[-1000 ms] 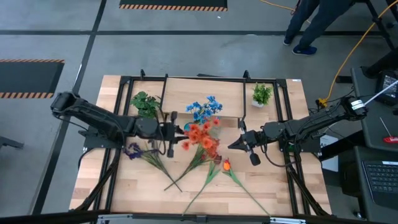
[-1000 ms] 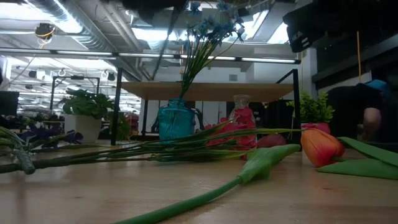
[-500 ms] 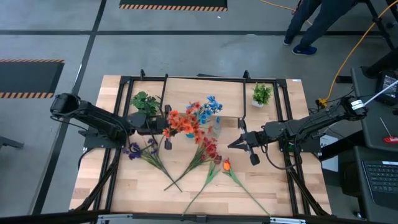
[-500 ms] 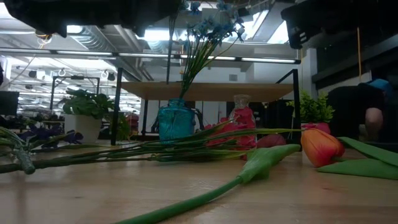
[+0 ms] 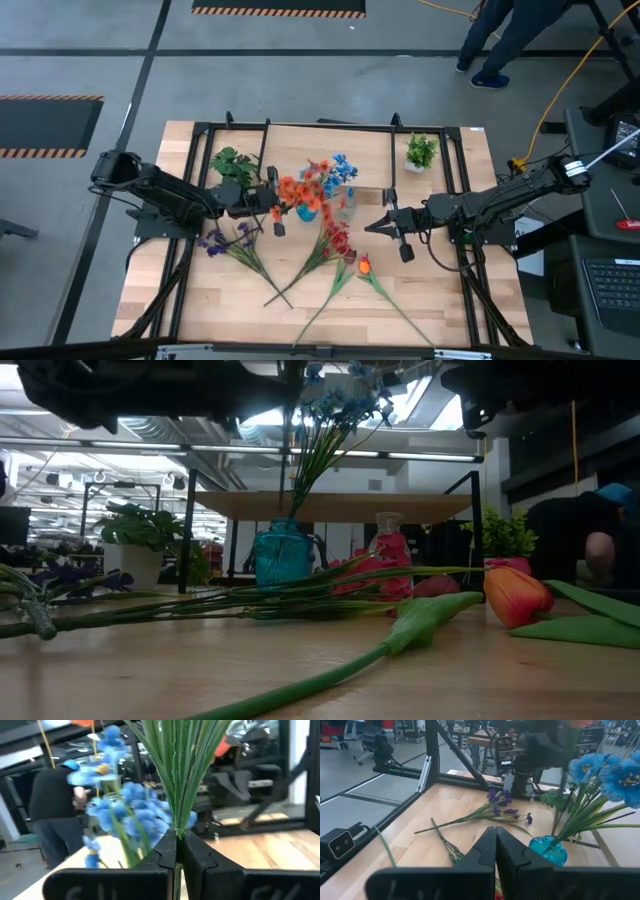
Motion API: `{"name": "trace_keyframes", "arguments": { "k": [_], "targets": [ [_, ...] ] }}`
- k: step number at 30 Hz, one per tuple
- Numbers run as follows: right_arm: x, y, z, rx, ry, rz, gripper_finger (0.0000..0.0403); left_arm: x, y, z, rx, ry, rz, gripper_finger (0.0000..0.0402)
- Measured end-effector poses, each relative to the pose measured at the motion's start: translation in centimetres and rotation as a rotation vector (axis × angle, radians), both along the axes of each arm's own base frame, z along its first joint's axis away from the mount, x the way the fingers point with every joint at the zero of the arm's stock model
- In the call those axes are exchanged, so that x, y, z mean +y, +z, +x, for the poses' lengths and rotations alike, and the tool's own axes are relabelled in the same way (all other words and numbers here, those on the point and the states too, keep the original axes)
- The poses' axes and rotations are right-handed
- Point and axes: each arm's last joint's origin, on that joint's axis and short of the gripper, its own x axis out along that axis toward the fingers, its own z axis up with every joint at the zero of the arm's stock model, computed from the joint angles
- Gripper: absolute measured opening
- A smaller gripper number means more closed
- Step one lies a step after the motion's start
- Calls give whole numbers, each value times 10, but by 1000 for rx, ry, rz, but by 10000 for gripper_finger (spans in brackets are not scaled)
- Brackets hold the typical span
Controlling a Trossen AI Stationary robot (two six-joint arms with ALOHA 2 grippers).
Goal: Pick and place flowers into a vace then onto a shelf
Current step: Put the orange flowers into the blue vase
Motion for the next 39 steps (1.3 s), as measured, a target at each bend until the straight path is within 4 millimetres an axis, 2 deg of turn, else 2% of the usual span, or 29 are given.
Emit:
{"name": "trace_keyframes", "arguments": {
  "k": [8,22,32,39],
  "targets": [
    [0,0,0,1,0,1,5,11,-11,7,8,-7,-51,8],
    [0,0,0,1,1,-2,5,12,-14,7,27,1,-91,8],
    [0,0,0,2,1,-2,5,14,-31,-5,60,62,-169,8],
    [0,0,0,2,1,-2,5,14,-31,-5,59,62,-169,14]
  ]
}}
